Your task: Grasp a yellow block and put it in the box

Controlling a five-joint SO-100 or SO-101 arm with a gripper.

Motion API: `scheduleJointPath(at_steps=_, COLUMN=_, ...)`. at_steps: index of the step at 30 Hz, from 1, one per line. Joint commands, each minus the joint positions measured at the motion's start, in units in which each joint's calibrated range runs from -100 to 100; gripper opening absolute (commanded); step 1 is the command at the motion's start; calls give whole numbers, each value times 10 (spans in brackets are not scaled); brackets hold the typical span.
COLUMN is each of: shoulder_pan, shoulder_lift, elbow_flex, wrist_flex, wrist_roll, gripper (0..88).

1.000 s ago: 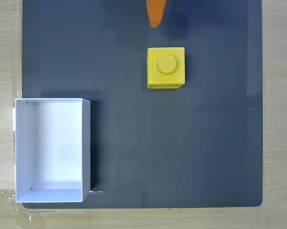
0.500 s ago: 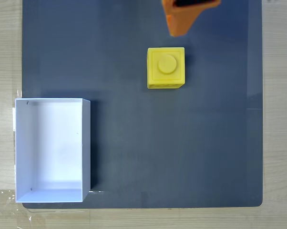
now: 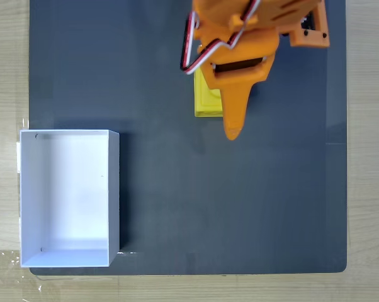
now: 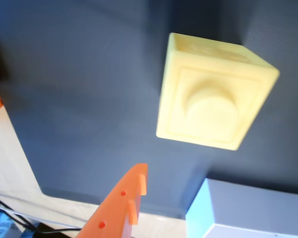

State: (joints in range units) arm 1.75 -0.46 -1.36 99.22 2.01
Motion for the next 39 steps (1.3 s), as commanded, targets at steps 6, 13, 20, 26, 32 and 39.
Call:
scheduleJointPath(at_steps=6, shoulder_pan=3, shoulder_lift=72, elbow_flex=4, wrist_flex=3, wrist_roll=0, gripper=519)
scheduleJointPath(at_steps=13, shoulder_pan=-2, shoulder_lift=150, elbow_flex=3, wrist_flex=-36, wrist_roll=-2, gripper=514)
scheduleJointPath(at_steps=20, shoulder_pan=-4, shoulder_lift=184, elbow_flex=3, wrist_flex=-63, wrist_roll=-2, gripper=510)
scheduleJointPath(at_steps=26, shoulder_pan=-22, shoulder_lift=186, elbow_flex=5, wrist_flex=-64, wrist_roll=-2, gripper=379)
scheduleJointPath(at_steps=32, shoulder_pan=-28, shoulder_lift=186, elbow_flex=5, wrist_flex=-77, wrist_roll=-2, gripper=188)
scheduleJointPath(at_steps=39, shoulder_pan=-20, shoulder_lift=178, elbow_flex=-21, wrist_flex=-103, wrist_roll=-2, gripper=179)
